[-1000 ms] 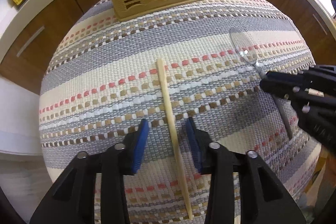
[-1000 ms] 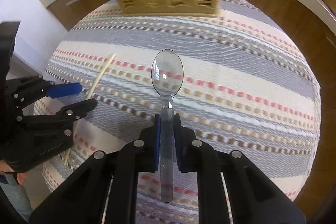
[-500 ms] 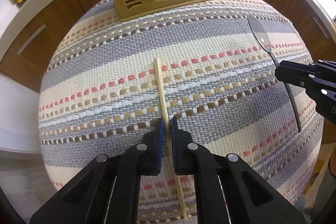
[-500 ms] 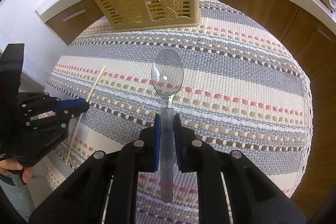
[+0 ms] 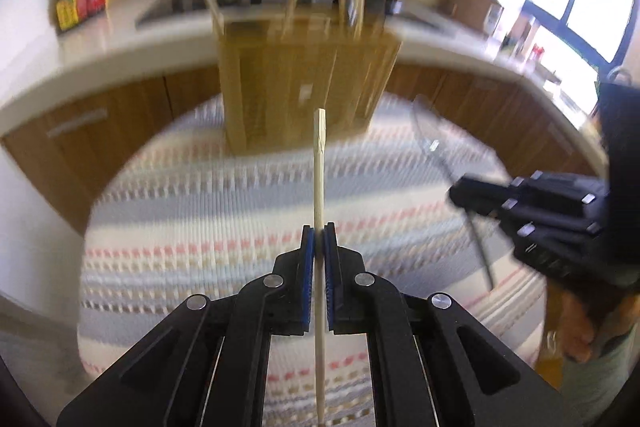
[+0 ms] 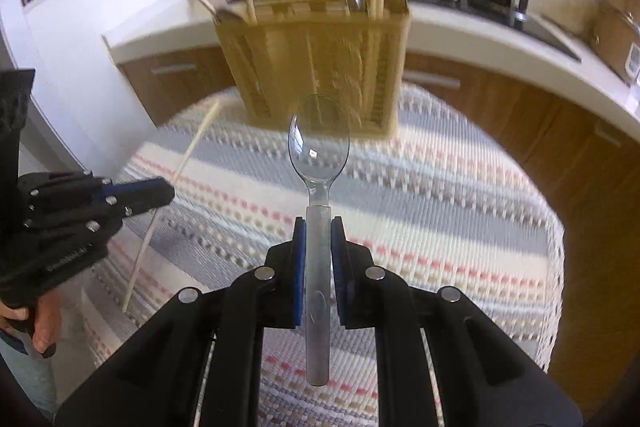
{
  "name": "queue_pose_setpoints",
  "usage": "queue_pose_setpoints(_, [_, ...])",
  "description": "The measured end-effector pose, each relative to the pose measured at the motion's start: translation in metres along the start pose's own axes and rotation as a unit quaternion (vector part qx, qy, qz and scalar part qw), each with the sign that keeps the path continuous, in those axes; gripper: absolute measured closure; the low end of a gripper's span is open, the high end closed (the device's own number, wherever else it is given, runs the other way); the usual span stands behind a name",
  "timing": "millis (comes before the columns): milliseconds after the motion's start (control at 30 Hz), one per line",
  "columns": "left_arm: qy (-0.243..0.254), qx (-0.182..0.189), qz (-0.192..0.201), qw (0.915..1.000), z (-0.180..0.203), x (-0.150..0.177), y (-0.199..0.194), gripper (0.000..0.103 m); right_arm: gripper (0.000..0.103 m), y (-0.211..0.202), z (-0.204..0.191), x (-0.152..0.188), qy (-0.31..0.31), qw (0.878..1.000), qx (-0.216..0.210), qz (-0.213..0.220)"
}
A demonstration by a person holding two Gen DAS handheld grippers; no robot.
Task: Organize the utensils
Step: 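Carry chopstick and spoon into the basket and open both tools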
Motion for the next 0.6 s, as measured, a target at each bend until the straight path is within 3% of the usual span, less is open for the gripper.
queue_pose_setpoints(267, [-0.014, 0.033, 0.134, 0.9903, 0.018, -0.072, -0.059, 0.1, 0.093, -0.035, -0.003, -0.049, 0.005, 0.997, -0.04, 0.073])
queue_pose_setpoints(600, [-0.018, 0.054, 0.264, 0.9629, 0.022, -0.159, -0.085, 0.1, 0.093, -0.057, 0.001, -0.13, 0.0, 0.986, -0.06, 0.153])
Point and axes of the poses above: each gripper's, at about its wrist camera, not at the fingertips, and y roughly the way its jaws point, z to its right, x to its underside, the point moved 10 cm from there along y, roughly the way its jaws point, and after that the axes turned 1 degree about -x, right-handed, at the moved point
